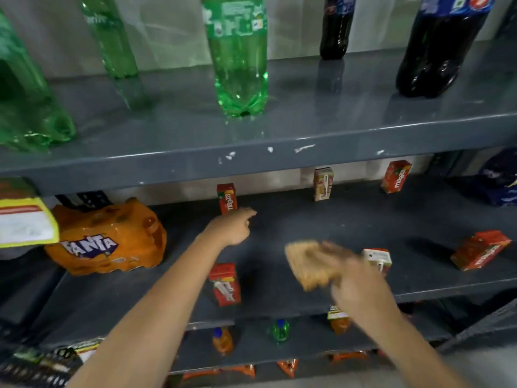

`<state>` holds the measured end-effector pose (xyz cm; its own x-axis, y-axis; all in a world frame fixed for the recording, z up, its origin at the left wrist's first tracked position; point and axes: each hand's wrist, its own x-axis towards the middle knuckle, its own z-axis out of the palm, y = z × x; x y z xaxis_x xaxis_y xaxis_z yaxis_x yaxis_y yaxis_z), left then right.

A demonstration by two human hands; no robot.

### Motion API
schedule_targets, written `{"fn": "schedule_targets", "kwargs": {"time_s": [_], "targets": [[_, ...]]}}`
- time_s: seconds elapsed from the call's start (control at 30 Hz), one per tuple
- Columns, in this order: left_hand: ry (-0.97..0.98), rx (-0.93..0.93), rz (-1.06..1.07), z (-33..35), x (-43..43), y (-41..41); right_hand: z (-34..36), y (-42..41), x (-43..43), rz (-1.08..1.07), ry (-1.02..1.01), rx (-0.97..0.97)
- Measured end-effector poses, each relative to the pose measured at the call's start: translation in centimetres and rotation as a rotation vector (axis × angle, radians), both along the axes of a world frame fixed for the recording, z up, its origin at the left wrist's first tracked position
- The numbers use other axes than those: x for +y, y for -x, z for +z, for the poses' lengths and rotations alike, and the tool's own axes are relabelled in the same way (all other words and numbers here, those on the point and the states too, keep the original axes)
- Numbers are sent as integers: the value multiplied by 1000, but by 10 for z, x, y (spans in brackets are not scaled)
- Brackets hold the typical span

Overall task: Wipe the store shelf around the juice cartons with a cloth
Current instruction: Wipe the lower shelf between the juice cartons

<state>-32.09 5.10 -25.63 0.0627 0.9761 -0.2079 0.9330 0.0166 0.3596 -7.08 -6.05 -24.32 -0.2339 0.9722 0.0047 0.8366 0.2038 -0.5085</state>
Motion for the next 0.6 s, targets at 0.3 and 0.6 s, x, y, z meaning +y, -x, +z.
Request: {"fn": "schedule_targets", "kwargs": {"time_s": [0.3,0.6], "targets": [[301,84,-52,-69,-21,99,-77,65,114,-131,117,-332],[190,-47,-43,-93,-27,112,-83,62,0,215,60,-280]]}}
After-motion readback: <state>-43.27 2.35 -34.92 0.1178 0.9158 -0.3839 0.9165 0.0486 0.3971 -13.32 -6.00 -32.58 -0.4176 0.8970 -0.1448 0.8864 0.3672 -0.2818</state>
